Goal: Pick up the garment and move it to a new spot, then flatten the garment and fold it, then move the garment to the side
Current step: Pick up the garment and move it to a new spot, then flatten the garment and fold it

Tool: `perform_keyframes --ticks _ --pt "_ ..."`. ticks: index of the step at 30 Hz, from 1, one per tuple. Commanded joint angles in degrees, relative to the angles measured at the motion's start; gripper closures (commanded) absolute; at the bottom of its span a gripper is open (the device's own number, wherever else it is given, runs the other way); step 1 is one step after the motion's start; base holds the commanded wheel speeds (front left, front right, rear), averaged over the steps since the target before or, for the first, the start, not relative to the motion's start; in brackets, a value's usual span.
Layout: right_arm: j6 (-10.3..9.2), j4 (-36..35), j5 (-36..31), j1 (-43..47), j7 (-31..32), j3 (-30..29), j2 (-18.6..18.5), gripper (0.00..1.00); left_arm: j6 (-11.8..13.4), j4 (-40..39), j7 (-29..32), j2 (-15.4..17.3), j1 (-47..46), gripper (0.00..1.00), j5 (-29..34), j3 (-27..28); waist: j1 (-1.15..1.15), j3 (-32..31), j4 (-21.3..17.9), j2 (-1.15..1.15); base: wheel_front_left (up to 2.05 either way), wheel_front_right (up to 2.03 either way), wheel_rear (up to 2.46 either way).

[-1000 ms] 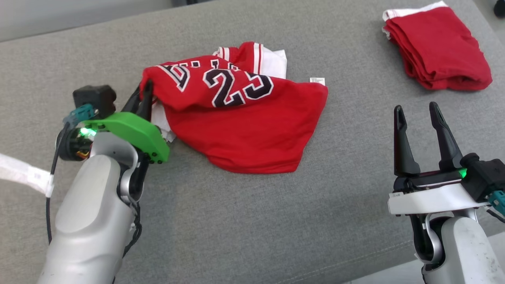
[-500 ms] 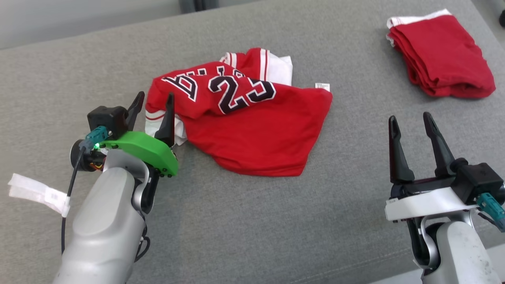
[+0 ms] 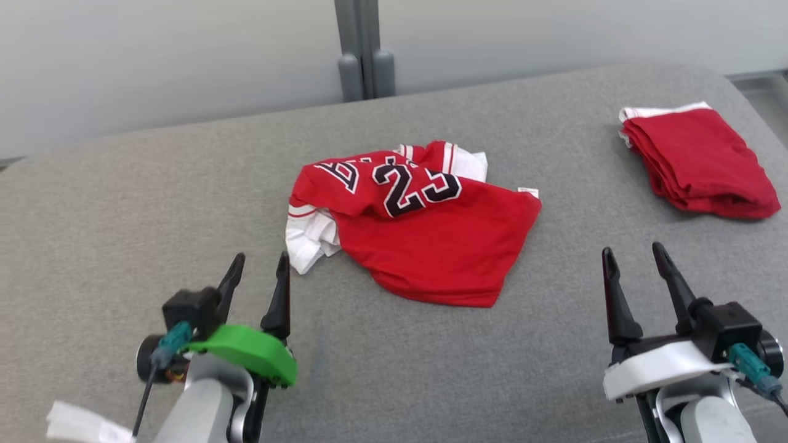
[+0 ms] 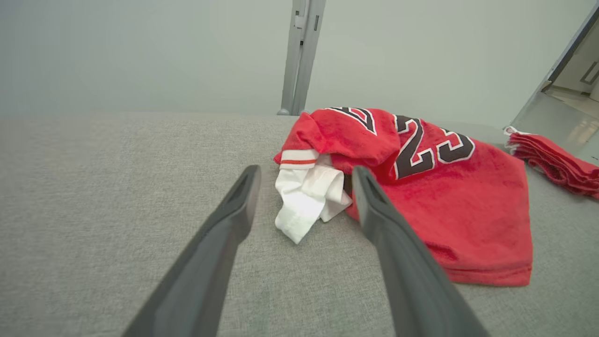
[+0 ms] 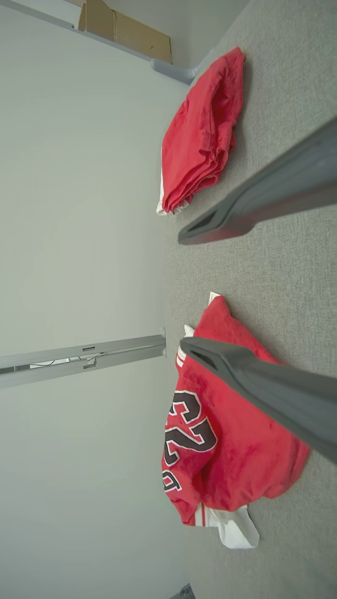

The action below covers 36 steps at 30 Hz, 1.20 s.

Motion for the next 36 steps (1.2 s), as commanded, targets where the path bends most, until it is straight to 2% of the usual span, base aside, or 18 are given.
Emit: perform_keyframes --ticks 1,5,10,20,36 --pt "-0.08 0.40 0.35 1.27 -0.18 0.21 -0.15 0.00 1.06 -2.46 -0.16 -0.03 3.01 0.00 0.92 1.24 0.00 -2.74 2.42 0.00 0.00 0.00 0.00" --pt "-0.08 1.20 1.74 2.57 -0.62 0.71 -0.14 0.00 3.35 -8.85 -0.17 -0.48 9.00 0.00 2.99 4.22 0.00 -3.35 3.08 0.00 0.00 0.00 0.00" --pt "-0.08 2.15 4.28 3.21 -1.32 2.11 -0.16 0.00 4.73 -14.51 -0.17 -1.88 15.00 0.00 4.17 7.47 0.00 -3.70 3.62 0.00 0.00 0.00 0.00" --pt "-0.08 5.07 6.49 3.98 -2.19 4.87 -0.16 0.00 4.46 -18.39 -0.18 -3.21 19.63 0.00 5.38 9.64 0.00 -4.18 4.73 0.00 0.00 0.00 0.00" --pt "-0.08 7.34 6.19 2.96 -2.55 5.11 -0.16 0.00 3.72 -17.76 -0.19 -3.69 19.59 0.00 6.15 10.84 0.00 -3.87 4.94 0.00 0.00 0.00 0.00"
